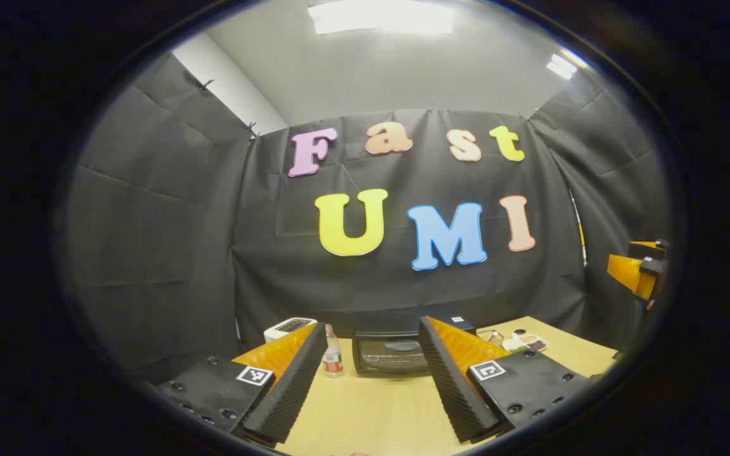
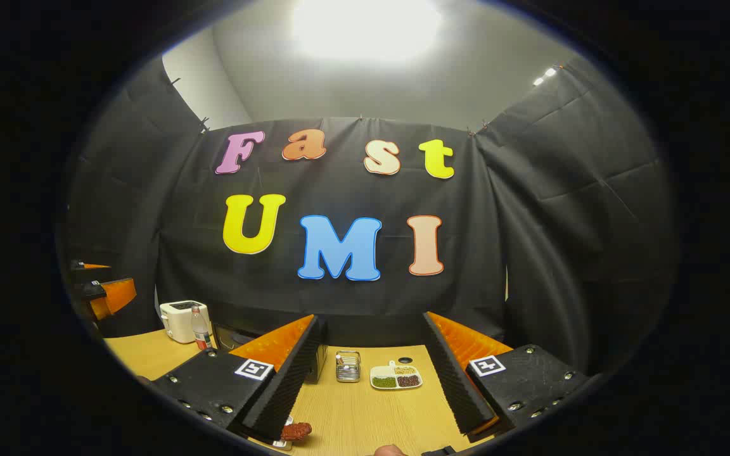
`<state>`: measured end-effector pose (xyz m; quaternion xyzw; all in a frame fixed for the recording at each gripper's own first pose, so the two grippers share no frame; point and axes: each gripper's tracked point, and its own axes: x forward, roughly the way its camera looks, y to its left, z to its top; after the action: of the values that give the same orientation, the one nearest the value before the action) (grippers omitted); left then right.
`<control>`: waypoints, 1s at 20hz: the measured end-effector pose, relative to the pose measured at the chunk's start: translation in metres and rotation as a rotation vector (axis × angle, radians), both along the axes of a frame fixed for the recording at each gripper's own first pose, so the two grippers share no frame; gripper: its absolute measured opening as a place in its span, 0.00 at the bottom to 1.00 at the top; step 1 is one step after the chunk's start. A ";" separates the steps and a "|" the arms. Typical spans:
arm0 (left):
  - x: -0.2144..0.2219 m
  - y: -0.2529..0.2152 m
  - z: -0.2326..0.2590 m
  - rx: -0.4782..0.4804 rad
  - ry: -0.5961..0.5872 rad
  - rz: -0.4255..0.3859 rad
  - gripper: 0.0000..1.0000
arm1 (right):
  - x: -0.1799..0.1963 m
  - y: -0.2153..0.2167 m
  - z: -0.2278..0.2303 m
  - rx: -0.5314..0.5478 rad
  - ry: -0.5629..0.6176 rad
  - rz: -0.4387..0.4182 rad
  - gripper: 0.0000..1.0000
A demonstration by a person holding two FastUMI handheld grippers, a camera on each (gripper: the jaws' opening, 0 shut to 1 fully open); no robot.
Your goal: Open the electric oven with the left hand, put the food in, and close the electric oven.
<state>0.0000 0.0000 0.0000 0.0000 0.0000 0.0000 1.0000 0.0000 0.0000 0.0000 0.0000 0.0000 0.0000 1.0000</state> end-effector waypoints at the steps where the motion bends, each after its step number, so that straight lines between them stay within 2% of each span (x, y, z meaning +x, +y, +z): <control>1: 0.000 0.001 0.002 0.001 -0.005 0.001 1.00 | 0.001 0.000 0.001 0.001 -0.001 0.000 0.97; 13: 0.009 0.002 -0.001 -0.005 -0.004 0.009 1.00 | 0.008 0.002 -0.005 0.001 0.004 0.011 0.97; 20: 0.016 -0.016 -0.002 -0.008 -0.009 0.033 1.00 | 0.018 -0.012 -0.015 -0.002 0.014 0.046 0.97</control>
<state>0.0162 -0.0158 -0.0022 -0.0040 -0.0045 0.0165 0.9998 0.0177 -0.0118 -0.0153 -0.0008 0.0072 0.0231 0.9997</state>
